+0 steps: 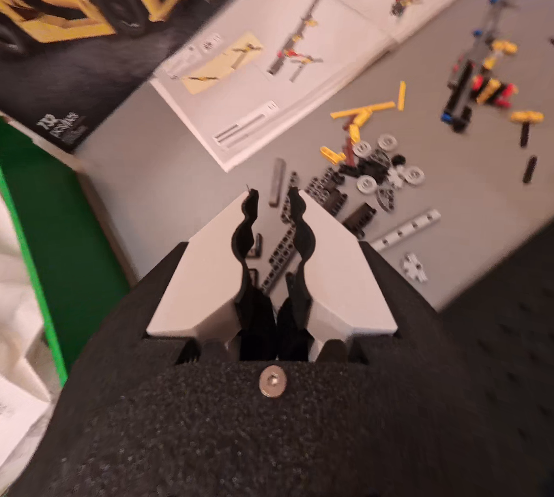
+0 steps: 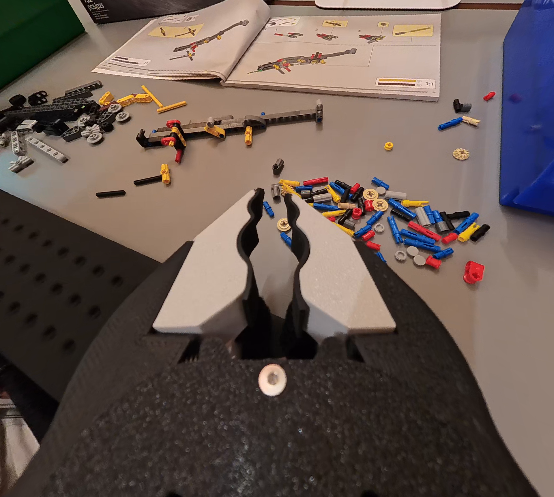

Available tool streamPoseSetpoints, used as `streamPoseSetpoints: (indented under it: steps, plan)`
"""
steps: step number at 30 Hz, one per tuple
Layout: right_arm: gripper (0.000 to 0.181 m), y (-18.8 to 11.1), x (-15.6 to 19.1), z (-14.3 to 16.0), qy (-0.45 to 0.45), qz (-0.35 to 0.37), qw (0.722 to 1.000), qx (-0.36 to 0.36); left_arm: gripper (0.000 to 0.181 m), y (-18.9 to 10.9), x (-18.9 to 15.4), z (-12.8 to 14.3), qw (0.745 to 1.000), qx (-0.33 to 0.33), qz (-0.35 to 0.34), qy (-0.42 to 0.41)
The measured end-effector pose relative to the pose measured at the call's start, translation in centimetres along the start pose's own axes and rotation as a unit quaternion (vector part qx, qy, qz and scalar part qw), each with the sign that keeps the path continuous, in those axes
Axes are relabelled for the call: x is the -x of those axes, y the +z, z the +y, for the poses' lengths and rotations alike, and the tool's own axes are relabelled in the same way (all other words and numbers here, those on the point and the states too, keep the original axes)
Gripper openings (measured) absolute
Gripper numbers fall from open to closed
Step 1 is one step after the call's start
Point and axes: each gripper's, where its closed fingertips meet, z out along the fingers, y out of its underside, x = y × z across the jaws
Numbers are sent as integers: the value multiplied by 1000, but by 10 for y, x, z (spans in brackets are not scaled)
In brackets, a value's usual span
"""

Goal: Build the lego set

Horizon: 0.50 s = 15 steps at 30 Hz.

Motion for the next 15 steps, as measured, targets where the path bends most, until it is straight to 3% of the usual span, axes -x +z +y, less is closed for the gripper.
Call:
streamPoseSetpoints:
  steps: [4, 10, 15]
  plan:
    - [15, 0, 0, 1, -5, 3, 1000, 3, 18, -8, -15, 34, 997, 60, 19, 40]
    - [15, 2, 0, 2, -10, 6, 1000, 8, 18, -33, 10, 80, 988, 144, -48, 42]
    - [15, 2, 1, 3, -10, 5, 1000, 11, 19, -46, -3, 106, 986, 164, 0, -16]
